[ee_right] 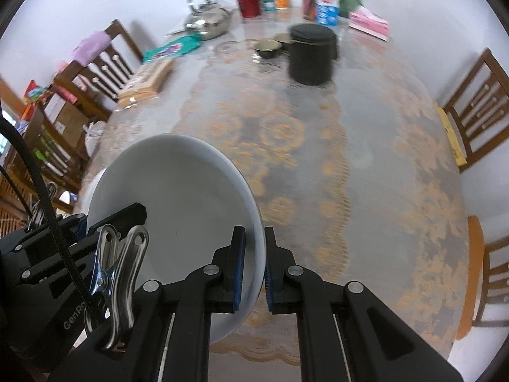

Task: Organize plates and bowls
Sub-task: 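Lift and carry the white bowl with the right gripper toward the red-flower bowls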

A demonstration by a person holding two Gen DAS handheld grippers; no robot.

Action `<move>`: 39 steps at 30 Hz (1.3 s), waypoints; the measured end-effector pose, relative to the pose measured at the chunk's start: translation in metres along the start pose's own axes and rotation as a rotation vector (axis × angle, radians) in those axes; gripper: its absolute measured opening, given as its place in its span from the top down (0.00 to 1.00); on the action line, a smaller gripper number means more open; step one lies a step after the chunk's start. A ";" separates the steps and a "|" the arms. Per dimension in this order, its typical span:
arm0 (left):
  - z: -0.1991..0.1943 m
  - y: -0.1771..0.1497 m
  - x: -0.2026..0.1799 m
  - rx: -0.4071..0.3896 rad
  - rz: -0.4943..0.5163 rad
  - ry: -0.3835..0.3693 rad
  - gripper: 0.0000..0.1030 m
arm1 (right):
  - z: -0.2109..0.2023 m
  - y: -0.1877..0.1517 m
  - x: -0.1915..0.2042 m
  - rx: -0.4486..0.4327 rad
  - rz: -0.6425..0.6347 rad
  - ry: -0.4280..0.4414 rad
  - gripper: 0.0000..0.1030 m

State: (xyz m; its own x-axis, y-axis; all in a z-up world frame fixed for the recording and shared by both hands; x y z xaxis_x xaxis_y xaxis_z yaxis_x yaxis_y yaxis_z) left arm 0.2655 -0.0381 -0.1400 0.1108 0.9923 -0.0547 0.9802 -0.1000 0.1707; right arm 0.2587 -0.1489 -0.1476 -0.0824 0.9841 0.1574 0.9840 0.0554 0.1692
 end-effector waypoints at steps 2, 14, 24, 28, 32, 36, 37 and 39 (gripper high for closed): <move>-0.002 0.000 0.014 0.001 -0.021 -0.006 0.90 | 0.001 0.004 0.016 -0.004 -0.014 0.006 0.89; -0.005 -0.005 0.087 0.007 -0.106 0.012 0.89 | 0.016 0.022 0.087 0.013 -0.088 0.022 0.89; 0.007 -0.011 0.120 0.035 -0.139 0.017 0.89 | 0.036 0.026 0.117 0.049 -0.118 0.023 0.89; 0.010 -0.012 0.122 0.039 -0.142 0.012 0.89 | 0.039 0.025 0.120 0.055 -0.122 0.016 0.89; 0.010 -0.012 0.122 0.040 -0.140 0.009 0.89 | 0.039 0.025 0.120 0.057 -0.122 0.012 0.89; 0.010 -0.012 0.121 0.040 -0.138 0.008 0.89 | 0.038 0.025 0.119 0.056 -0.121 0.008 0.89; 0.010 -0.012 0.121 0.039 -0.135 0.008 0.89 | 0.038 0.025 0.119 0.057 -0.121 0.006 0.89; 0.010 -0.012 0.120 0.040 -0.135 0.004 0.89 | 0.037 0.024 0.118 0.055 -0.119 0.004 0.89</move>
State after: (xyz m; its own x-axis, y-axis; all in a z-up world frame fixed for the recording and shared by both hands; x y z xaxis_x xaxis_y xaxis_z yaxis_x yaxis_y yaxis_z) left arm 0.2689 0.0819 -0.1584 -0.0233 0.9973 -0.0703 0.9920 0.0318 0.1225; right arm 0.2785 -0.0249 -0.1611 -0.2000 0.9692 0.1434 0.9743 0.1813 0.1334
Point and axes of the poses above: each gripper's, at about its wrist camera, not at the fingertips, and z roughly the way its jaws point, x to its left, y to its top, the point moved 9 cm from there along z, roughly the way its jaws point, and after that the axes turned 15 degrees about x, right-handed, at the moved point
